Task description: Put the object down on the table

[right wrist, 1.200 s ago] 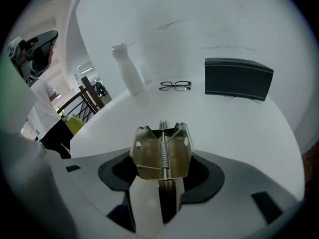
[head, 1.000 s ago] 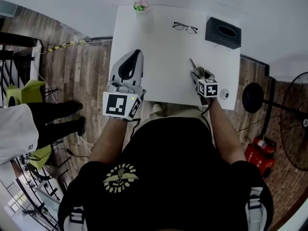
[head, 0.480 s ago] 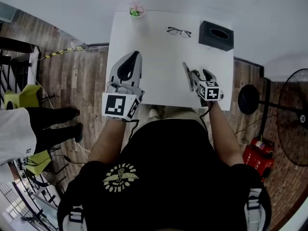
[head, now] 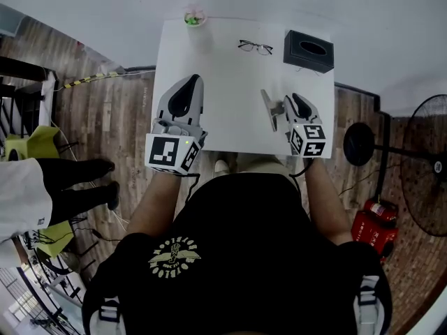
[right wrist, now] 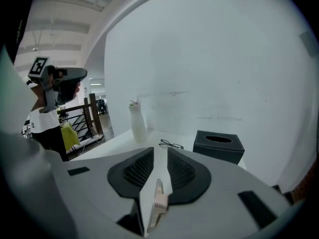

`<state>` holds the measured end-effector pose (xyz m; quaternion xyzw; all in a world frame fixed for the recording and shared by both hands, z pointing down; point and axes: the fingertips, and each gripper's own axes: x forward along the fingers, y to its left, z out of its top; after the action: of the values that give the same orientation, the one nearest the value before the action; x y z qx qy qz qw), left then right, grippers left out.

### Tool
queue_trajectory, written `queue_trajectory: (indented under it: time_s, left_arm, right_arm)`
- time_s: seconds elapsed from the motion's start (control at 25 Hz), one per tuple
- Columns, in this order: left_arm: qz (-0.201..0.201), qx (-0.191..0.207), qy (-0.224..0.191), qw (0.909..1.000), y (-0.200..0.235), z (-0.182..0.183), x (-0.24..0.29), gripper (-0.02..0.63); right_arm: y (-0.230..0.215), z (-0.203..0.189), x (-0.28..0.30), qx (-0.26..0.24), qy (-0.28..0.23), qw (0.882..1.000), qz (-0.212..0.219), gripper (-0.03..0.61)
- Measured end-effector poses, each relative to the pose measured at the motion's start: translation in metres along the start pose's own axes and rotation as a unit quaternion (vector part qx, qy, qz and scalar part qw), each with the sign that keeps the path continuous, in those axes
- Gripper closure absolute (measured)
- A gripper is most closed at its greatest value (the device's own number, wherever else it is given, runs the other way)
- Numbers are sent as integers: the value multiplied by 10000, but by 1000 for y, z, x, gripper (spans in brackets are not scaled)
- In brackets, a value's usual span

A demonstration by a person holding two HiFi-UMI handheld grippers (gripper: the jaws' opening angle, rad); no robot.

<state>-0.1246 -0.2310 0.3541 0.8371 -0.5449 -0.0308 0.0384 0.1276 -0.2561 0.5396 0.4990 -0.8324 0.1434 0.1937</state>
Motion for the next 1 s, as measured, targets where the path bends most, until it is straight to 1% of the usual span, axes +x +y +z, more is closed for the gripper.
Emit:
queue_trajectory:
  time_s: [0.08,0.2,0.44,0.64,0.84,1.0]
  left_arm:
    - [-22,-40,-28,10000,-2,1,-2,607]
    - [-44,-30,-35,10000,-6,3,-5,607]
    - [-34,3,-32,10000,-10,8,-8,607]
    - [-88,-15,-51,9999,-14,15,-10,607]
    - [-256,117,-102,9996,-29,29,-11,607]
    - [-333,208,-144,9991,-39,41,-15,607]
  right_arm:
    - [7,20,-11,-126,-283,9995,-16,536]
    - [17,47,-27,-304,-620,9976,9,575]
    - [34,87,-52,-376,-935,9947,224,577]
    - [42,118,-76,-584,-1166,9913,153,578]
    - [47,146,-98,-543,-1389,9886,185,578]
    - [53,162,-114,-625,-1533,9860,172,578]
